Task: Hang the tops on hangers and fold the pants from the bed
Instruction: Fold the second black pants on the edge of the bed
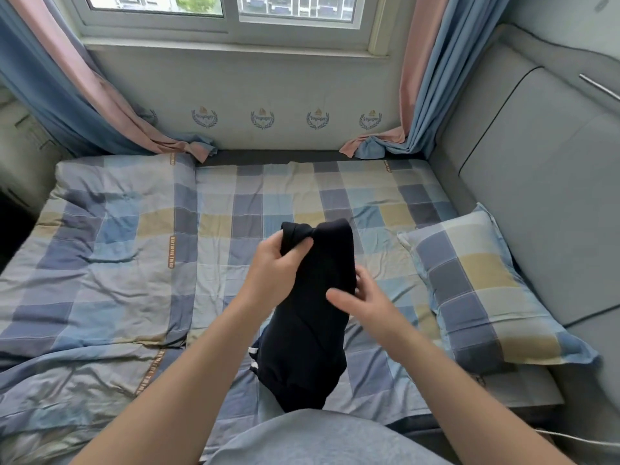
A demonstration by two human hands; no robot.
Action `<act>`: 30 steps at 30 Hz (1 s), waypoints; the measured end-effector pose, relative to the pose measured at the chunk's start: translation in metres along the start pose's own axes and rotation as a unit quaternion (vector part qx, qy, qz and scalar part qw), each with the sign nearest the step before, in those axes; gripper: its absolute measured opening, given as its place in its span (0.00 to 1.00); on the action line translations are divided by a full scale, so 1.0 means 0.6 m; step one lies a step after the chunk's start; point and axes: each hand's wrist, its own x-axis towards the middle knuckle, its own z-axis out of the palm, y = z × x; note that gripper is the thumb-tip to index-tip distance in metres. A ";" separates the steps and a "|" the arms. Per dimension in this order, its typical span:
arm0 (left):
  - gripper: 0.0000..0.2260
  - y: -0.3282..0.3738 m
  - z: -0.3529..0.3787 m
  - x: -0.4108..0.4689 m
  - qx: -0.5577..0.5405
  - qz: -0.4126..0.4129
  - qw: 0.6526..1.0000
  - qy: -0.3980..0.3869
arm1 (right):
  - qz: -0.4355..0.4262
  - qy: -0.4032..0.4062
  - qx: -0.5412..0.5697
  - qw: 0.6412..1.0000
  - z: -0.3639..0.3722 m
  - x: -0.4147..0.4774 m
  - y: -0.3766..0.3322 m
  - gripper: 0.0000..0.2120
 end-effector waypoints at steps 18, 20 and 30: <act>0.12 -0.053 -0.047 -0.009 0.014 -0.100 0.990 -0.101 | 0.047 0.079 0.086 0.992 0.001 0.053 -0.009 0.09; 0.18 -0.081 -0.046 -0.021 0.009 -0.115 0.983 -0.140 | 0.032 0.064 0.108 0.992 -0.001 0.052 -0.025 0.11; 0.12 -0.138 -0.003 -0.036 0.142 -0.103 0.975 -0.134 | -0.012 -0.005 0.132 0.991 -0.010 0.043 -0.052 0.17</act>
